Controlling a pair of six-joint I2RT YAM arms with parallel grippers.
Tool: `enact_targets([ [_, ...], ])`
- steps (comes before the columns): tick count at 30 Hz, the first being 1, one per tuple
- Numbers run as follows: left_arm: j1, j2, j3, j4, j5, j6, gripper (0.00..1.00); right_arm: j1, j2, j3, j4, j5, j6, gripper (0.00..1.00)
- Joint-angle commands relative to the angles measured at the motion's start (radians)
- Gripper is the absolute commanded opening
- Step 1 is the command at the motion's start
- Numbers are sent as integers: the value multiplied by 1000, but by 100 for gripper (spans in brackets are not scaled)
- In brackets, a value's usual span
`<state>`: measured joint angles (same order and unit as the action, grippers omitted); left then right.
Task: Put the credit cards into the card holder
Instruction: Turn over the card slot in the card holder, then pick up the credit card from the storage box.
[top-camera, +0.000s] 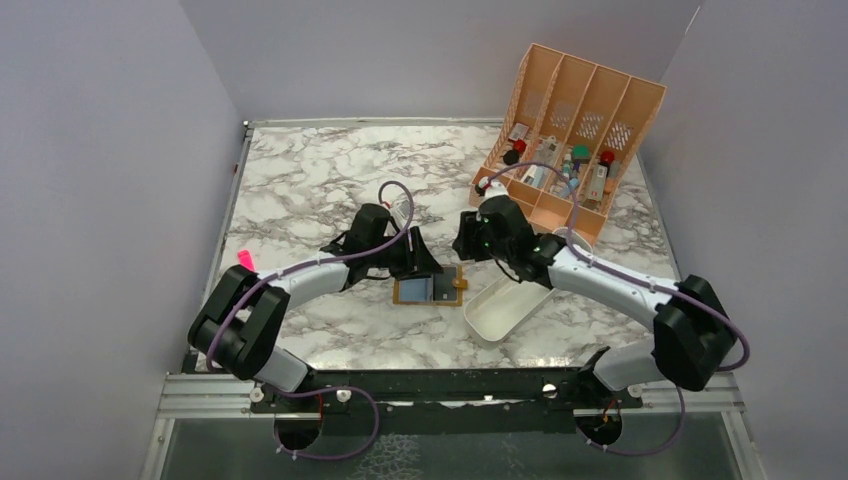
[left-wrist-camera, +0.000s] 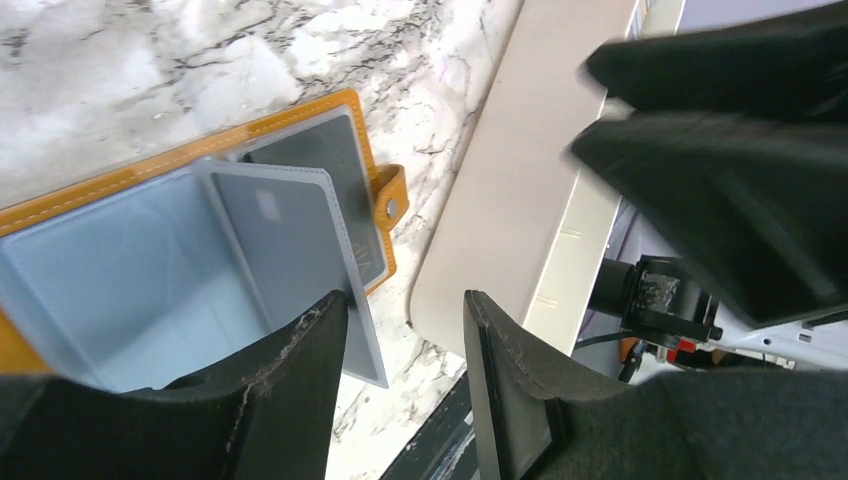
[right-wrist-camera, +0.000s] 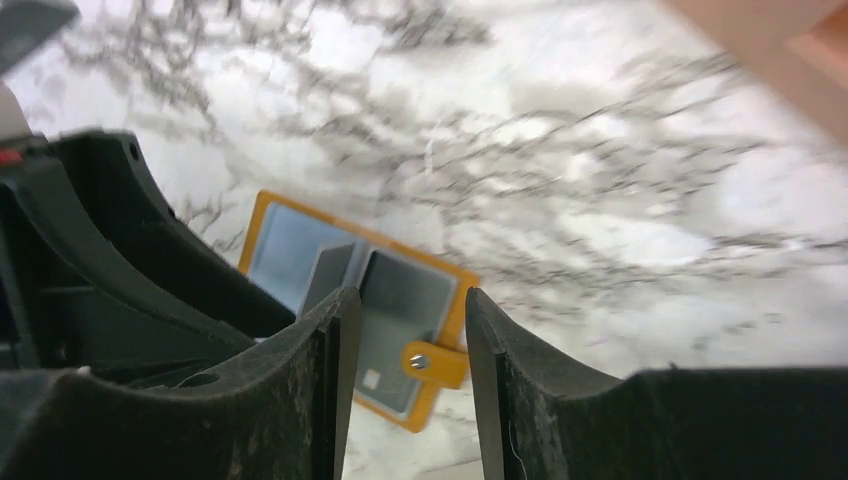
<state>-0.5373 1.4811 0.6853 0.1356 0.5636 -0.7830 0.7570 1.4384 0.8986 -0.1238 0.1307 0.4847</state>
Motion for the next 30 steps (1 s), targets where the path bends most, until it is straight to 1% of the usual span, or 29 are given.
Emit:
enact_targets([
  [1, -26, 20, 39, 29, 4, -2, 50, -56, -122, -13, -66, 146, -149, 49],
  [5, -35, 28, 46, 29, 0, -1, 50, -115, -146, 14, -151, 204, -234, 50],
  [9, -40, 39, 50, 28, -5, 4, 50, -131, -159, 35, -205, 305, -308, 50],
  [13, -41, 28, 46, 14, -14, 13, 50, -141, -161, 33, -242, 402, -444, 50],
  [15, -41, 8, 52, -14, -33, 26, 50, -142, -171, 20, -252, 394, -550, 50],
  [19, -41, -42, 79, -105, -99, 69, 52, -143, -235, -12, -262, 409, -683, 51],
  [22, -42, -82, 106, -186, -155, 100, 55, -143, -255, -27, -304, 405, -753, 55],
  [24, -41, -111, 117, -229, -183, 120, 59, -147, -243, -32, -341, 411, -768, 57],
  [27, -42, -151, 134, -293, -216, 151, 71, -160, -223, -49, -361, 404, -780, 58],
  [30, -42, -199, 138, -353, -246, 173, 79, -181, -199, -65, -376, 394, -790, 60],
])
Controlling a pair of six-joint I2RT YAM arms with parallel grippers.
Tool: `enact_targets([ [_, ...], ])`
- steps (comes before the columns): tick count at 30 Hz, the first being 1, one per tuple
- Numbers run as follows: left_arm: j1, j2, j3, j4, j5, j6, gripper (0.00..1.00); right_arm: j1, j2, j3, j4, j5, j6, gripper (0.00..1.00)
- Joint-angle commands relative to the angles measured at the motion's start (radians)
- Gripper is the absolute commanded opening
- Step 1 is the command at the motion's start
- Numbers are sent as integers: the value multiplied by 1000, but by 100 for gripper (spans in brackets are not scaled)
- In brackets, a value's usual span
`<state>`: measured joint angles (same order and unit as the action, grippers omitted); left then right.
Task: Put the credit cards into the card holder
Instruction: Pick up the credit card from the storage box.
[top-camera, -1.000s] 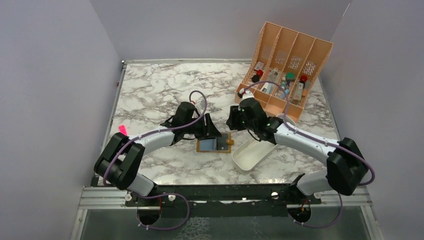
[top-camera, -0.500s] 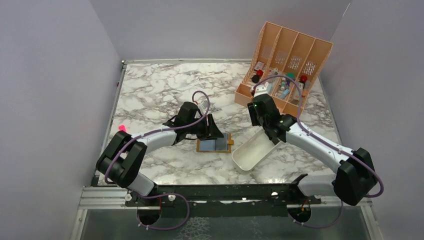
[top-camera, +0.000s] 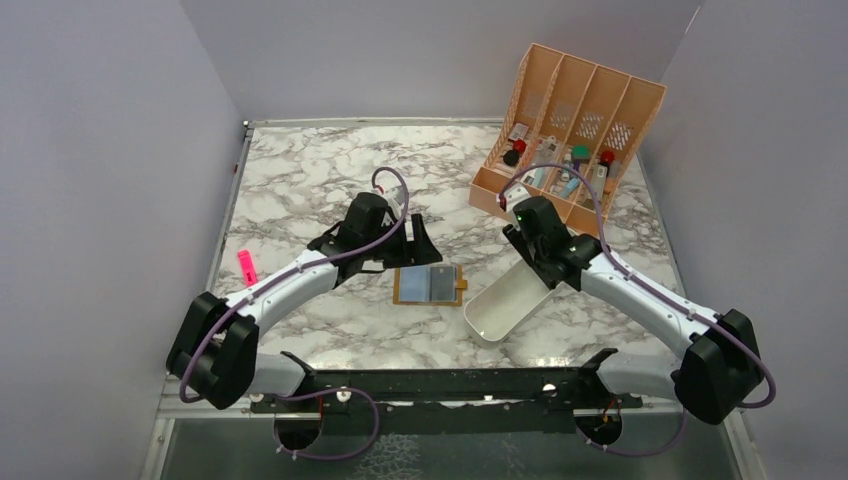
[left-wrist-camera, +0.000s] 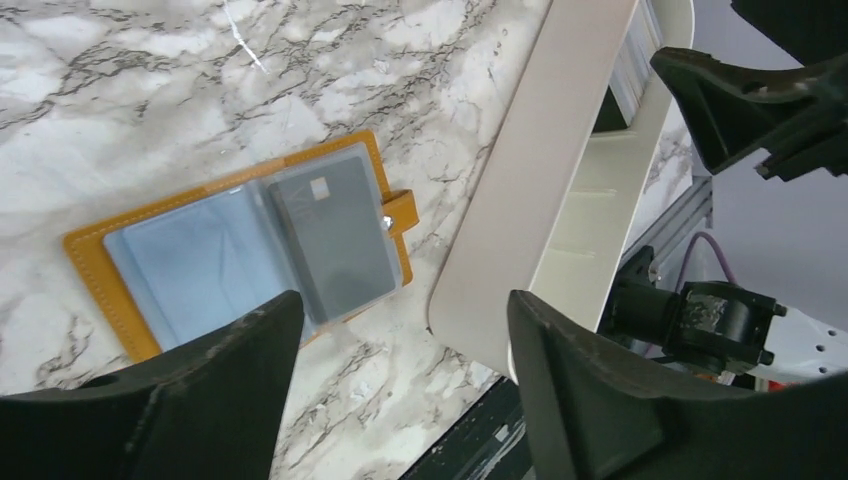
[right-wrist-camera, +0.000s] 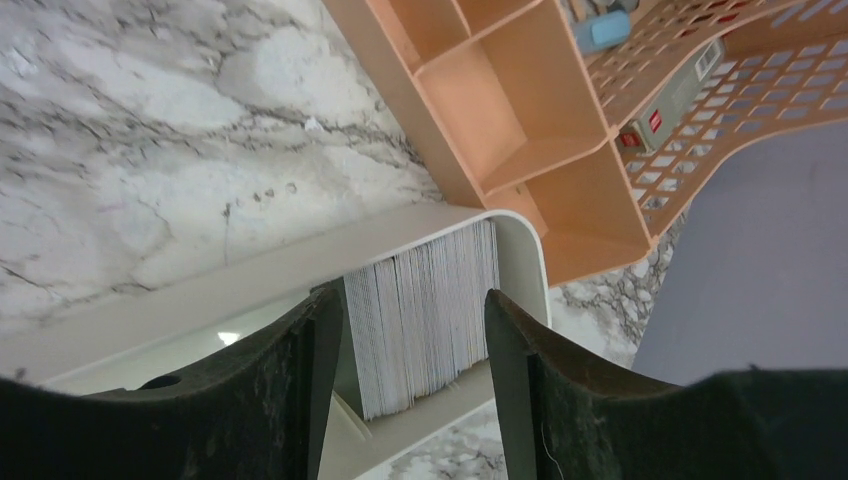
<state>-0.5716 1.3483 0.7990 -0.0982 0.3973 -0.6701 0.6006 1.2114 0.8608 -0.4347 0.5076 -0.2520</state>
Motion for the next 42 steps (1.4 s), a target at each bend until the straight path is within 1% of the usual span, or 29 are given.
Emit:
enact_targets([
  [1, -7, -83, 24, -137, -90, 66, 83, -31, 32, -31, -67, 12, -52, 60],
  [2, -8, -103, 23, -151, -100, 71, 89, -34, 33, -36, -64, 6, -55, 60],
  [3, -7, -120, 21, -166, -116, 76, 97, -36, 32, -44, -57, 4, -57, 60],
  [4, -7, -140, 20, -180, -128, 81, 99, -37, 31, -54, -49, 4, -62, 60],
  [10, -7, -243, 12, -251, -202, 124, 99, -48, 47, -70, -42, -8, -81, 64],
  [15, -6, -308, -11, -267, -271, 139, 99, -50, 76, -84, -55, -41, -98, 66],
  [20, -6, -334, -23, -266, -294, 153, 99, -50, 103, -85, -64, -50, -102, 66],
  [27, -5, -344, -25, -267, -305, 160, 99, -50, 149, -99, -34, -20, -98, 65],
  [31, -6, -345, -26, -268, -302, 160, 99, -50, 169, -107, -10, 28, -94, 65],
  [34, -6, -349, -26, -268, -303, 160, 99, -50, 185, -111, -1, 58, -89, 63],
  [37, -5, -353, -27, -269, -304, 162, 99, -50, 189, -110, -7, 96, -83, 59],
  [42, -6, -350, -31, -270, -308, 159, 99, -50, 137, -94, -20, 106, -75, 51],
])
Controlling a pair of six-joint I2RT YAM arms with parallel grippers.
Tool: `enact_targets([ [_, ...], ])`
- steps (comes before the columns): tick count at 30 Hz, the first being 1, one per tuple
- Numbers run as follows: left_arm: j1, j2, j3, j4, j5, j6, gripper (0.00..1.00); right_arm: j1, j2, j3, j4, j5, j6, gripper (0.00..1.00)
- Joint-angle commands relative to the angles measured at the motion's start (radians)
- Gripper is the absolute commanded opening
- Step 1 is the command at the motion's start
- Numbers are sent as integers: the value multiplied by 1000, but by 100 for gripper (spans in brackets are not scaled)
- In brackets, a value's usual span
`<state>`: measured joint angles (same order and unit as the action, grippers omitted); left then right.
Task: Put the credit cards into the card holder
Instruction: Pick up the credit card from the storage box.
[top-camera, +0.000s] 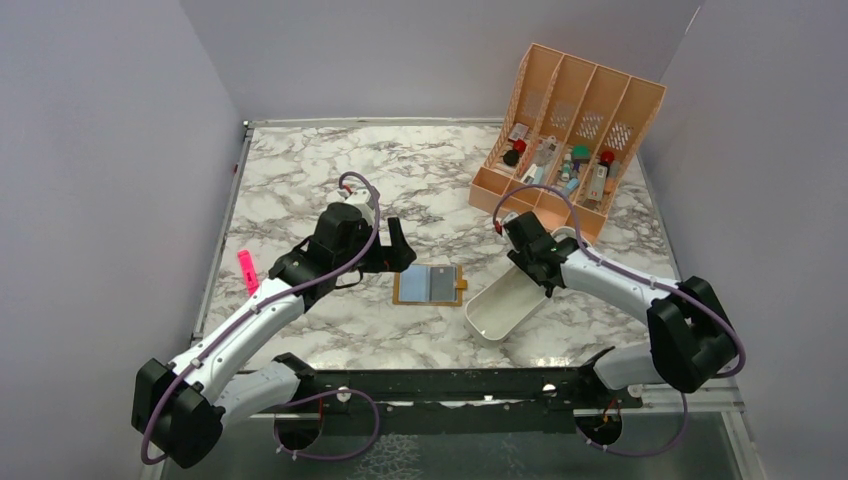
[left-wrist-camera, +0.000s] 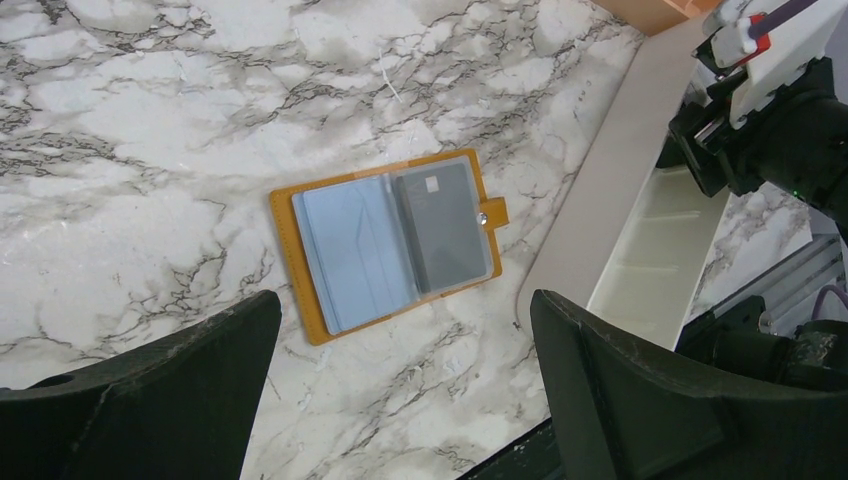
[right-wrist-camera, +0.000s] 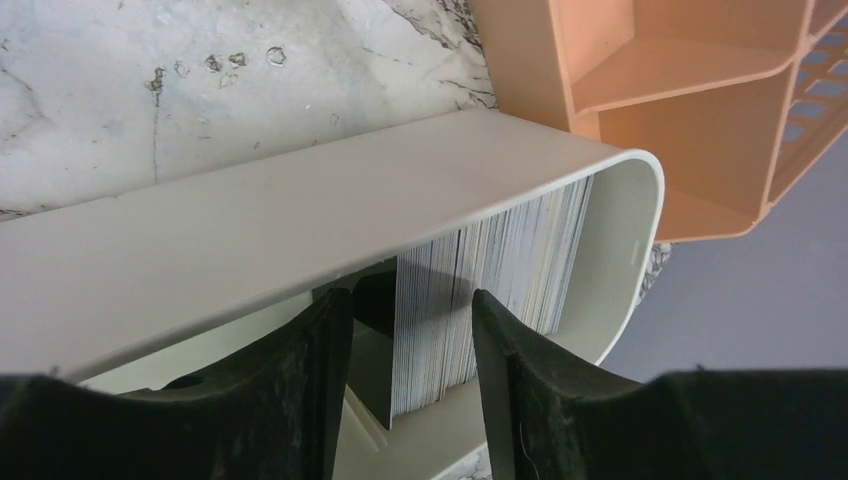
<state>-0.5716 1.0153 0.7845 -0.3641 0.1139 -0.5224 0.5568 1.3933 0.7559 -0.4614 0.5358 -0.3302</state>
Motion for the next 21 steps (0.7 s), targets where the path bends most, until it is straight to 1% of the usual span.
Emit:
enact_targets([
  [1, -6, -14, -17, -5, -24, 12, 99, -6, -56, 15, 2, 78, 5, 50],
  [5, -7, -5, -13, -3, -17, 6, 99, -6, -87, 23, 4, 68, 5, 47],
  [10, -6, -2, -12, -1, -15, 3, 99, -6, -85, 17, 13, 54, 2, 44],
  [21, -5, 1, -16, -2, -17, -5, 99, -6, -98, 40, -13, 29, 10, 31],
])
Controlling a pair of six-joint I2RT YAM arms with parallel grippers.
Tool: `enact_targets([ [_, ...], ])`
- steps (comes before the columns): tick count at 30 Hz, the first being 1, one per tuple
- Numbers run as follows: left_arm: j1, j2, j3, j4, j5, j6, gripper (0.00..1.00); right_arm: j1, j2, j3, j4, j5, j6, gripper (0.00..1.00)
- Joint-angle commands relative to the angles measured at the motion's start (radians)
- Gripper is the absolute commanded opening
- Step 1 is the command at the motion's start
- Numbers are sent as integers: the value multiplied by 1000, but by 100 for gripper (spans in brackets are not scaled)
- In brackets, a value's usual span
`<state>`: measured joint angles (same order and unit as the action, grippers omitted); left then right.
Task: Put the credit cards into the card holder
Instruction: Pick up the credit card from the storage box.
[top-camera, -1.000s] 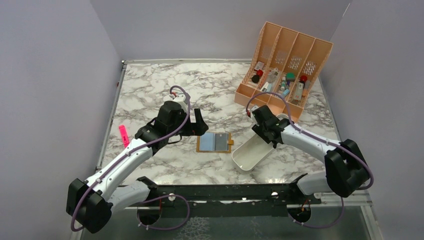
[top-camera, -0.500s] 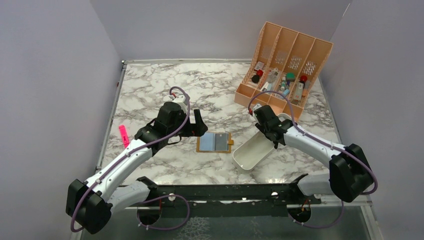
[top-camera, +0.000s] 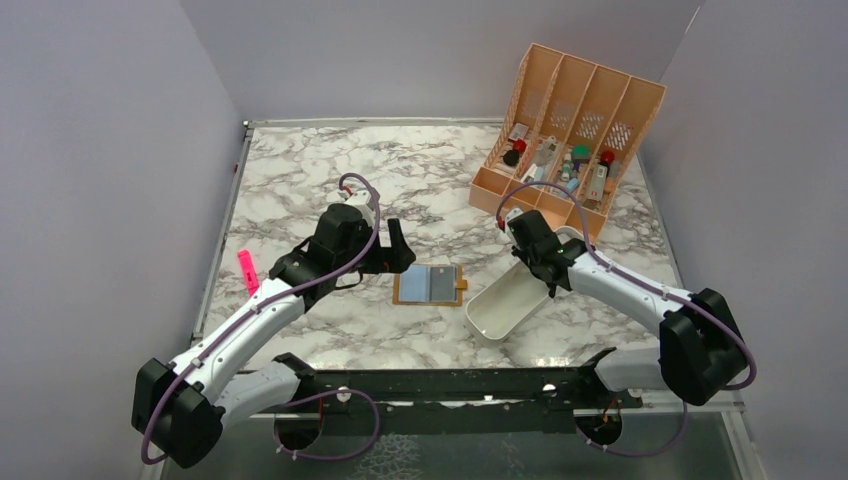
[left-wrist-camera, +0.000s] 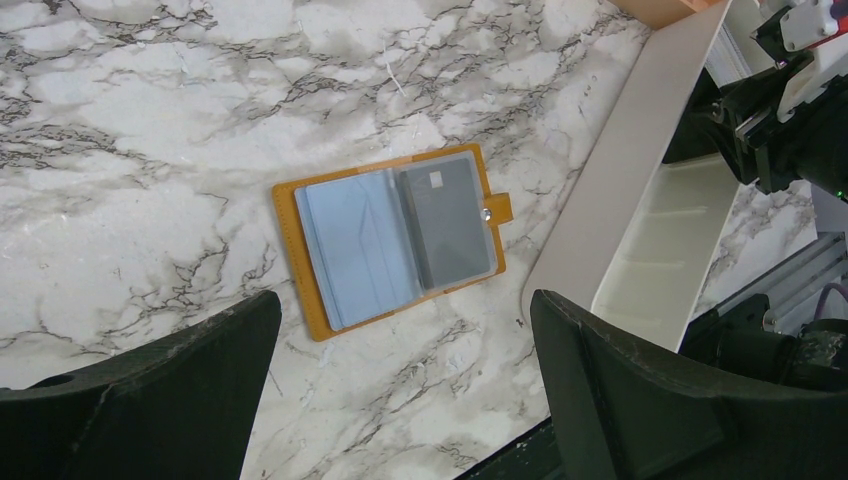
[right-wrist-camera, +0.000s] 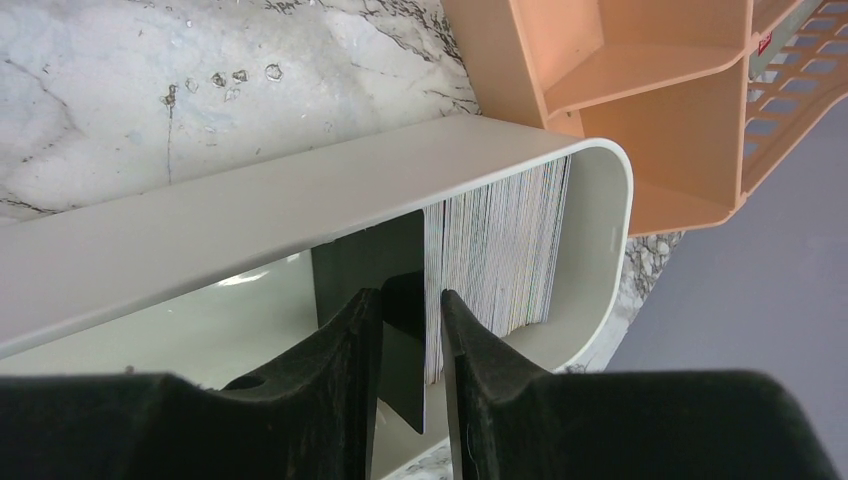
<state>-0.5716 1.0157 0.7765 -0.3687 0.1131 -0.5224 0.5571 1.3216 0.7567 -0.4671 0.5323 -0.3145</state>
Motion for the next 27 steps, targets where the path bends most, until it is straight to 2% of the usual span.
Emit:
enact_targets([
  [1, -6, 1, -8, 2, -15, -7, 99, -6, -31, 43, -13, 28, -5, 30],
  [11, -6, 10, -10, 9, 5, -18, 99, -6, -56, 74, -71, -12, -4, 16],
  [24, -6, 27, -6, 15, 39, -31, 99, -5, -106, 150, -171, -171, 11, 15],
  [27, -6, 22, -6, 13, 41, -34, 99, -5, -130, 164, -191, -205, 15, 10],
])
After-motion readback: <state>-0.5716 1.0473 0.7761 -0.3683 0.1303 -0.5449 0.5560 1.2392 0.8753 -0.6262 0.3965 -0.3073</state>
